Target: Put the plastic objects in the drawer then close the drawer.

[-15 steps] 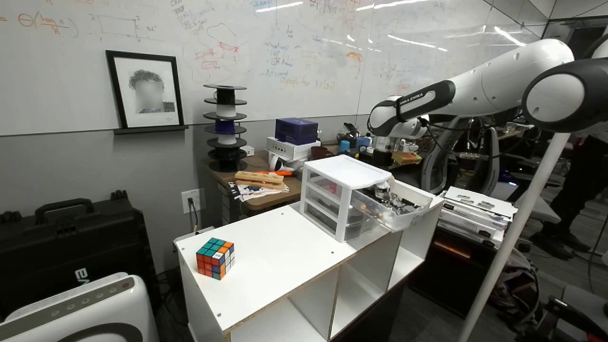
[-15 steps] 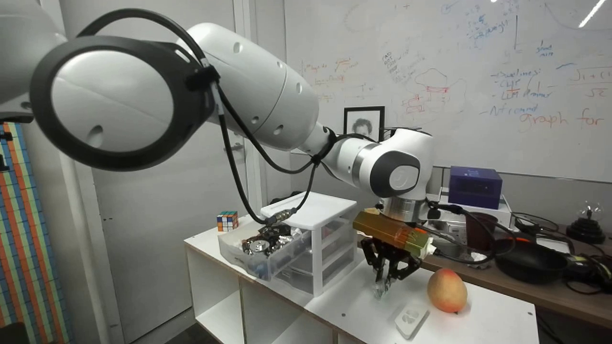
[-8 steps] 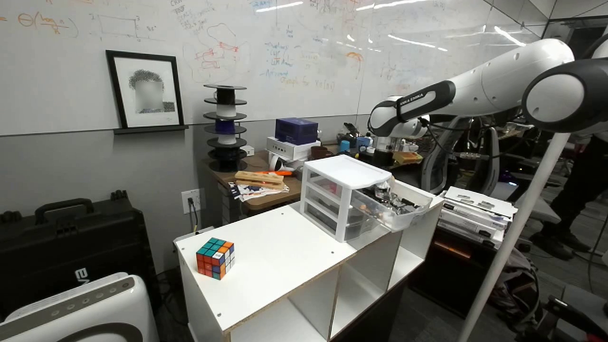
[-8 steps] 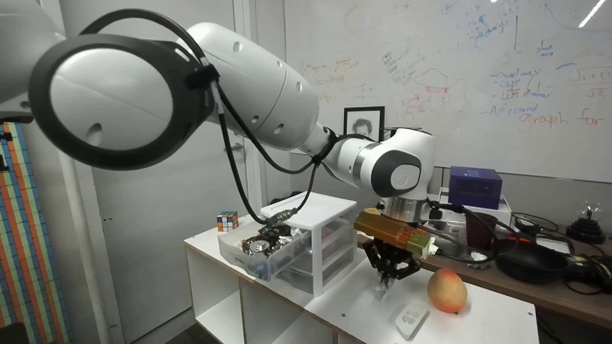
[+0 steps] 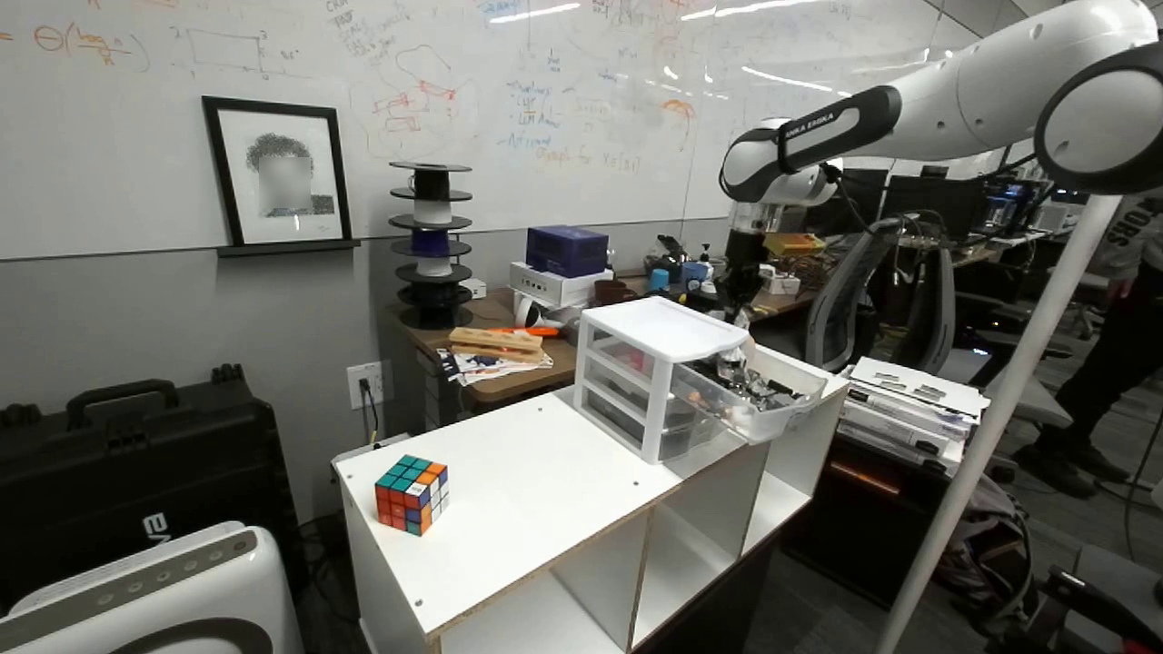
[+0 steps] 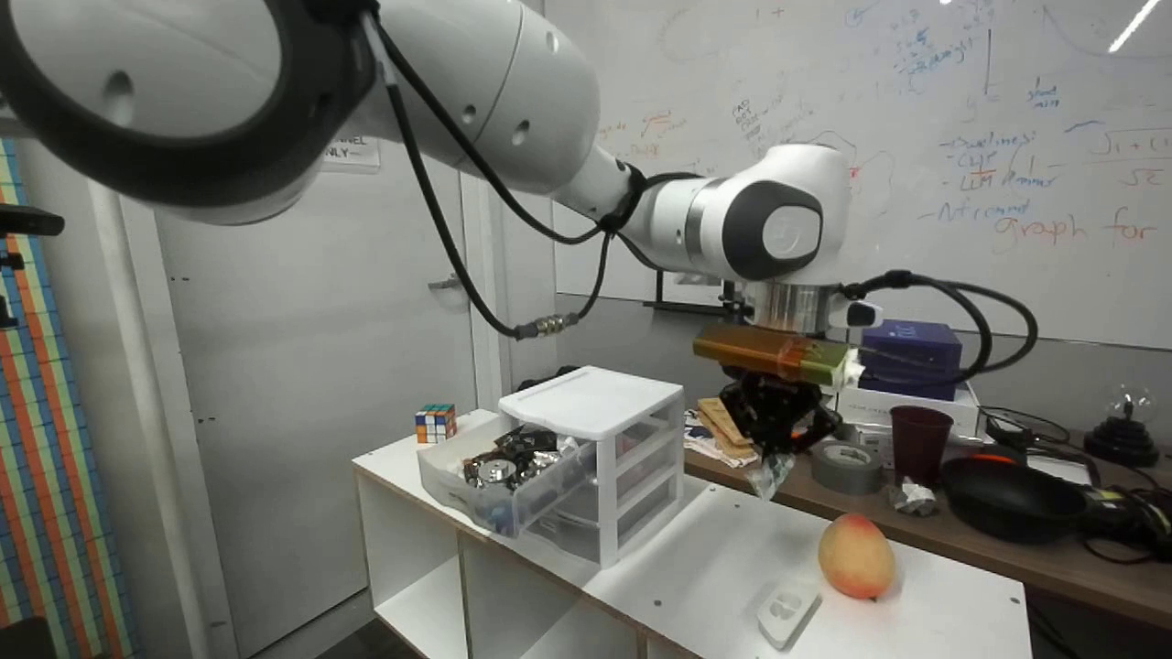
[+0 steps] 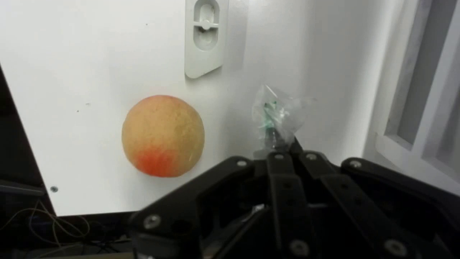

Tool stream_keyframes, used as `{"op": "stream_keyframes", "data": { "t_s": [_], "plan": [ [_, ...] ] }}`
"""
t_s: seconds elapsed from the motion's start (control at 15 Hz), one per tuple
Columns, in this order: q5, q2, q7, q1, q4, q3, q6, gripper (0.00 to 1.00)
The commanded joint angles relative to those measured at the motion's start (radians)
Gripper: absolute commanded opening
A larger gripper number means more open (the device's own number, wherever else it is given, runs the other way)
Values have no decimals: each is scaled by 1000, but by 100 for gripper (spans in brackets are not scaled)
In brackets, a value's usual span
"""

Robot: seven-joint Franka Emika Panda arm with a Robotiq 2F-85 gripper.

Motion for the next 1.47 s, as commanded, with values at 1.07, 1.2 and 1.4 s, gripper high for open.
{"op": "stream_keyframes", "data": {
  "t_s": [1.07, 1.2, 1.4],
  "plan": [
    [-233, -748, 34, 201, -903, 25, -80, 1],
    [-242, -778, -45, 199, -943, 44, -104, 1],
    [-244, -810, -128, 215, -1013, 77, -99, 1]
  ]
}}
